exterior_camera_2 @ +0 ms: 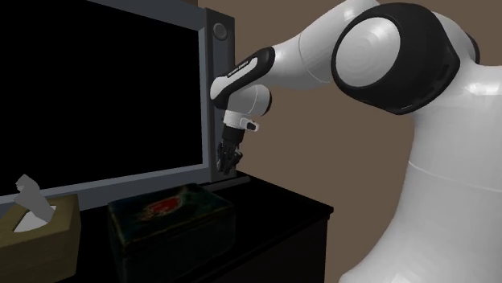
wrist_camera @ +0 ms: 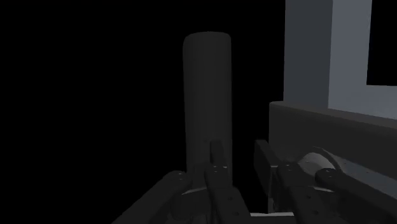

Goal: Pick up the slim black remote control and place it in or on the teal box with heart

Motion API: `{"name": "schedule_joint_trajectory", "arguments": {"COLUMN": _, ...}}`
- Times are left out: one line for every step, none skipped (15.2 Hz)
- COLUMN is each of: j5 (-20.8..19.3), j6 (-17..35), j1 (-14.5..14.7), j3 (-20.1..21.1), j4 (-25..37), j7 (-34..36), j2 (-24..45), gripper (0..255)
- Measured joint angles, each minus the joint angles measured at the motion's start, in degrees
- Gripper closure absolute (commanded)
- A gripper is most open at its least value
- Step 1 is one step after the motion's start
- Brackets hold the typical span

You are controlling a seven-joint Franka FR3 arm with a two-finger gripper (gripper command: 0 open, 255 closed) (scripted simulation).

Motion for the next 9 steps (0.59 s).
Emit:
{"name": "schedule_joint_trajectory", "arguments": {"j5": 0.0, "j6": -1.2, "j1": 0.1, "j3": 0.2, "j4": -0.9, "j7": 0.2, "j2": 2.2, "gripper": 255}}
{"name": "schedule_joint_trajectory", "arguments": {"j5": 0.4, "j6": -0.2, "j1": 0.1, "j3": 0.1, "j4": -1.4, "j7": 0.0, "j2": 2.4, "gripper": 255}}
{"name": "schedule_joint_trajectory", "arguments": {"j5": 0.5, "j6": 0.7, "j1": 0.0, "j3": 0.1, "j4": -1.9, "j7": -0.4, "j2": 2.2, "gripper": 255}}
{"name": "schedule_joint_trajectory", "arguments": {"j5": 0.6, "j6": 1.3, "j1": 0.0, "j3": 0.0, "j4": -2.3, "j7": -0.6, "j2": 2.0, "gripper": 255}}
{"name": "schedule_joint_trajectory", "arguments": {"j5": 0.5, "j6": 1.4, "j1": 0.0, "j3": 0.1, "j4": -2.4, "j7": -0.5, "j2": 2.0, "gripper": 255}}
{"name": "schedule_joint_trajectory", "arguments": {"j5": 0.2, "j6": 0.8, "j1": 0.0, "j3": 0.1, "j4": -1.8, "j7": -0.3, "j2": 2.3, "gripper": 255}}
{"name": "schedule_joint_trajectory", "arguments": {"j5": -0.5, "j6": -2.4, "j1": -0.1, "j3": 0.1, "j4": 0.7, "j7": 0.5, "j2": 3.6, "gripper": 255}}
{"name": "schedule_joint_trajectory", "arguments": {"j5": -0.9, "j6": -4.7, "j1": 0.0, "j3": 0.1, "j4": 2.1, "j7": 1.1, "j2": 4.4, "gripper": 255}}
{"name": "schedule_joint_trajectory", "arguments": {"j5": -1.0, "j6": -6.3, "j1": -0.1, "j3": 0.0, "j4": 3.2, "j7": 1.3, "j2": 5.0, "gripper": 255}}
